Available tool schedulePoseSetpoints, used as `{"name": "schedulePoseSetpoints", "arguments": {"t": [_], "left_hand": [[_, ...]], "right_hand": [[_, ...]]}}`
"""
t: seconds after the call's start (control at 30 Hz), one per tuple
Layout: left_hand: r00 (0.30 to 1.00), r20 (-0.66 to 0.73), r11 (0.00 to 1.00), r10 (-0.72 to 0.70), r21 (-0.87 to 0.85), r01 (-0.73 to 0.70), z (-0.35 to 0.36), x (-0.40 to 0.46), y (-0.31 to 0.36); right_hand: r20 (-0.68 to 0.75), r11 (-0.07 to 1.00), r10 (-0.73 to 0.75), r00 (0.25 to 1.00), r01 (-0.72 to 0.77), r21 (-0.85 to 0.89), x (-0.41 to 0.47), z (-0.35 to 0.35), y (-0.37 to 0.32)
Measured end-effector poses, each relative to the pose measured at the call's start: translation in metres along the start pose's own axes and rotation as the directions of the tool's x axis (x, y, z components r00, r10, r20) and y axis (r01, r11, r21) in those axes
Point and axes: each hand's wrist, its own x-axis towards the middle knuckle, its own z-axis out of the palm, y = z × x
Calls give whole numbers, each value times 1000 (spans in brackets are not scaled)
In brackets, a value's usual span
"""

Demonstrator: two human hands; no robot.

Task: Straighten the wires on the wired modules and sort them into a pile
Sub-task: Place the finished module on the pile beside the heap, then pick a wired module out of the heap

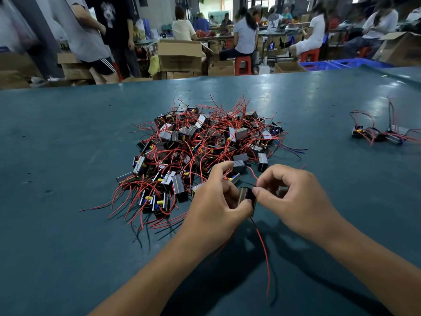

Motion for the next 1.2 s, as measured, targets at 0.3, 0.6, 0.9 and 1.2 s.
{"name": "schedulePoseSetpoints", "arguments": {"t": [0.3,0.6,0.9,1.2], "left_hand": [[995,57,978,-78,-187,87,1,0,1],[988,102,943,-117,-302,143,0,2,-6],[989,136,966,-66,-239,97,-1,2,-6],[979,166,964,-117,-219,152,-1,3,-9]], "right_hand": [[26,886,290,957,-279,370,3,3,0],[172,673,383,908,-401,622,5,7,-2],[292,618,348,891,-452,644,5,8,3],[242,613,384,891,-442,655,10,1,8]]}}
